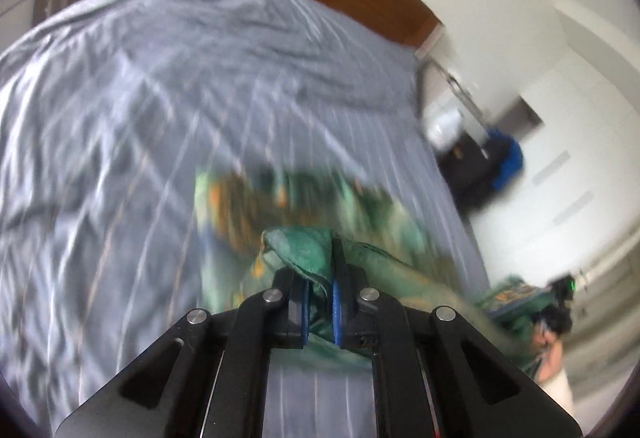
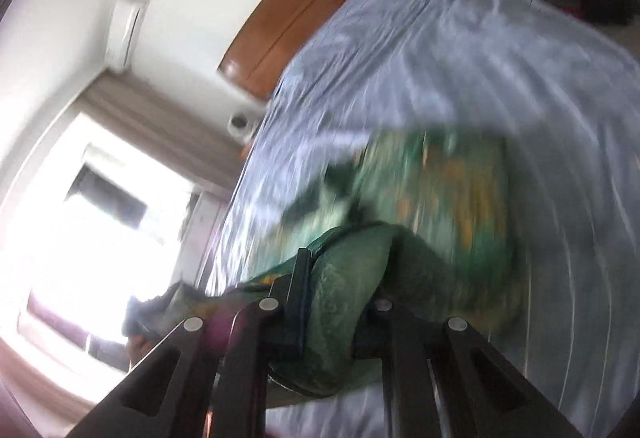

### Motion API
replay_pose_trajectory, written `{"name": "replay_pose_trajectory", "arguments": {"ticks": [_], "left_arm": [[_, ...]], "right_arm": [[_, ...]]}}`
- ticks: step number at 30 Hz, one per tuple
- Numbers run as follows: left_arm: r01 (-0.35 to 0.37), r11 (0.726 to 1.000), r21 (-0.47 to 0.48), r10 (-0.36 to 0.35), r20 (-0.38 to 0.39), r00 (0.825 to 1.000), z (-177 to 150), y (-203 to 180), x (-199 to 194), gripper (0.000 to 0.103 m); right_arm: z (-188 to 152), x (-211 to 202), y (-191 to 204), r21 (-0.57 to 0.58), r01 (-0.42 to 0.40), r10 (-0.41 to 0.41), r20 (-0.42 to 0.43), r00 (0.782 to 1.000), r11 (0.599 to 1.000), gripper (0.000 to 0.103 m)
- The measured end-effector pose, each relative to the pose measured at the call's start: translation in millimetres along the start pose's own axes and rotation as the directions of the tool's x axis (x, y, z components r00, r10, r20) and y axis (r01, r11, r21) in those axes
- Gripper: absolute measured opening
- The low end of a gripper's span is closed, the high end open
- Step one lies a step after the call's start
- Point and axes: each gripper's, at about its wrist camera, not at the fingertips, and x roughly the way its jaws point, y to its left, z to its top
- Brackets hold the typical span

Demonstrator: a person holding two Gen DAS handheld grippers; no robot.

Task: Fold large clothes
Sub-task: 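Grasp the jacket hem with both tools and lift it, then fold the lifted hem over toward the collar with both tools and release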

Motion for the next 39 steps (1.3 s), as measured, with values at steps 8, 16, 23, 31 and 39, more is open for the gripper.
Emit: {"name": "replay_pose_trajectory", "arguments": {"ticks": [8, 16, 23, 31, 39], "left_arm": [[-0.284, 0.948, -0.142, 0.248, -0.23, 0.941, 50, 39, 174, 0.03], [-0.25, 0.952, -0.175, 0.241, -0.073, 0.968, 63, 55, 107, 0.095], [-0.083, 0.997, -0.003, 0.083, -0.026, 0.996, 32, 1, 74, 0.096], [-0.175, 0.896, 0.409, 0.25, -0.138, 0.958, -76, -43, 149, 0.094], [-0.393, 0.892, 0.222, 0.419, -0.085, 0.904, -46, 27, 162, 0.091]], "right_arm": [[84, 140, -91, 0.216, 0.149, -0.157, 0.02, 0.987, 0.965, 0.047], [88, 95, -107, 0.257, 0.156, -0.199, 0.154, 0.968, 0.954, 0.068], [81, 75, -8, -0.037, 0.103, -0.101, 0.053, 0.994, 0.994, 0.069], [-44, 233, 74, -0.133, -0.196, 0.121, -0.436, 0.892, 0.972, 0.067], [-5, 277, -8, 0.039, 0.124, -0.114, -0.186, 0.976, 0.992, 0.002]]}}
